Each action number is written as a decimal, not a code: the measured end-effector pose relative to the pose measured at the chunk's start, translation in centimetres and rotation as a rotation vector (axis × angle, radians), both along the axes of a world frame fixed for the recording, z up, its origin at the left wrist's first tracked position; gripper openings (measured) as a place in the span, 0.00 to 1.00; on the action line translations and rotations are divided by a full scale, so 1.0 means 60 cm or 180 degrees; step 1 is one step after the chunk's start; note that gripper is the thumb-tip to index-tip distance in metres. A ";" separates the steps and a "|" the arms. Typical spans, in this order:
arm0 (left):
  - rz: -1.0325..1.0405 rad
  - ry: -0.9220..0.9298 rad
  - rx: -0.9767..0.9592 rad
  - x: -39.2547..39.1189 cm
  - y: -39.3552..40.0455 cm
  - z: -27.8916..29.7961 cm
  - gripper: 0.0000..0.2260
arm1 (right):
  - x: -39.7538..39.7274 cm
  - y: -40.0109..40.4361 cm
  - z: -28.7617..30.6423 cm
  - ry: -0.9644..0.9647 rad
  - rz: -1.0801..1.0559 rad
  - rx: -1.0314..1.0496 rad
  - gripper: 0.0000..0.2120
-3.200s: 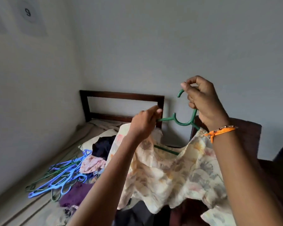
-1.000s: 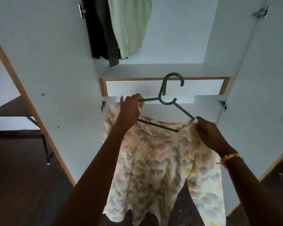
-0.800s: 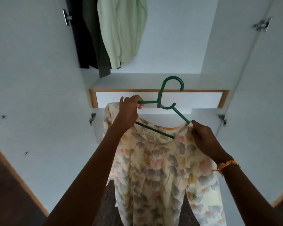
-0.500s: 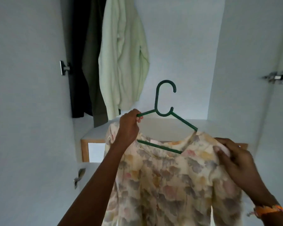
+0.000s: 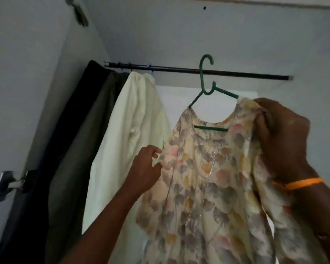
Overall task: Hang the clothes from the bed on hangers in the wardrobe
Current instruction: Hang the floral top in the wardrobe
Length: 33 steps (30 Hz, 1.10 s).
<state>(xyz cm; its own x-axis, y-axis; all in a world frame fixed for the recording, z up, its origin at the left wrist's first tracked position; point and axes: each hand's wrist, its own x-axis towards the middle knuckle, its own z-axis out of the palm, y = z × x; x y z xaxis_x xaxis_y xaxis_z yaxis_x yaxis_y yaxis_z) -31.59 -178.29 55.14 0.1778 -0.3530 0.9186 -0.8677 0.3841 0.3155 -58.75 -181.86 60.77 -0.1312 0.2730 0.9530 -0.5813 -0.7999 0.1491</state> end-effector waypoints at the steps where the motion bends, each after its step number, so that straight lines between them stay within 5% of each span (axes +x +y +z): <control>1: 0.0008 0.0006 0.0055 0.007 -0.011 0.016 0.12 | 0.027 -0.023 0.034 0.0012 -0.0233 -0.0084 0.13; 6: 0.0252 -0.0386 0.0088 0.031 -0.070 0.096 0.09 | 0.177 -0.142 0.182 0.0378 -0.1168 0.0223 0.13; 10: 0.0542 -0.0510 0.0087 0.048 -0.133 0.171 0.07 | 0.264 -0.250 0.269 0.0481 -0.1208 0.0526 0.15; 14: 0.0825 -0.0620 0.0080 0.074 -0.194 0.236 0.01 | 0.328 -0.338 0.347 0.0357 -0.1053 0.0576 0.14; 23: 0.1078 -0.0739 0.0112 0.112 -0.292 0.311 0.07 | 0.384 -0.410 0.486 -0.0038 -0.0612 0.0492 0.12; 33: 0.0908 -0.0270 0.0136 0.117 -0.292 0.316 0.12 | 0.425 -0.395 0.477 -0.0073 0.0670 0.0184 0.12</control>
